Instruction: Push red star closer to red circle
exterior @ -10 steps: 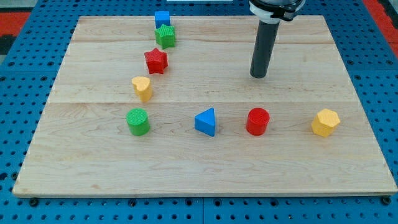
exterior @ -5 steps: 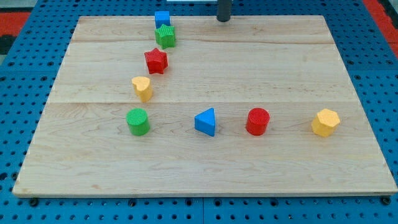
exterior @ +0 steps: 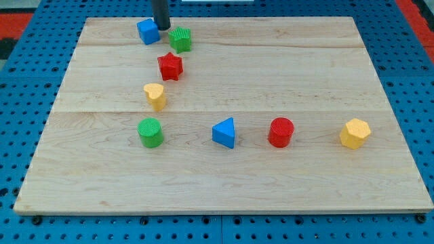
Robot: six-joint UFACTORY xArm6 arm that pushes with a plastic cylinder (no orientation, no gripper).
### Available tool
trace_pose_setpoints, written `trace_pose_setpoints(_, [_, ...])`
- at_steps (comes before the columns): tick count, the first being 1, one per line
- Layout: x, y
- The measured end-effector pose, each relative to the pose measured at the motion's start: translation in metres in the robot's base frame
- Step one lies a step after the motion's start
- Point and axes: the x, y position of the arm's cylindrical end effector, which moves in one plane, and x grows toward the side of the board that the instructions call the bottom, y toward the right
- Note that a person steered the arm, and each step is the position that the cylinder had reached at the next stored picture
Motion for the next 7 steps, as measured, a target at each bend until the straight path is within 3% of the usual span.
trace_pose_setpoints(3, [0.157, 0.027])
trace_pose_setpoints(5, [0.169, 0.098])
trace_pose_setpoints(6, [0.179, 0.16])
trace_pose_setpoints(7, [0.207, 0.197])
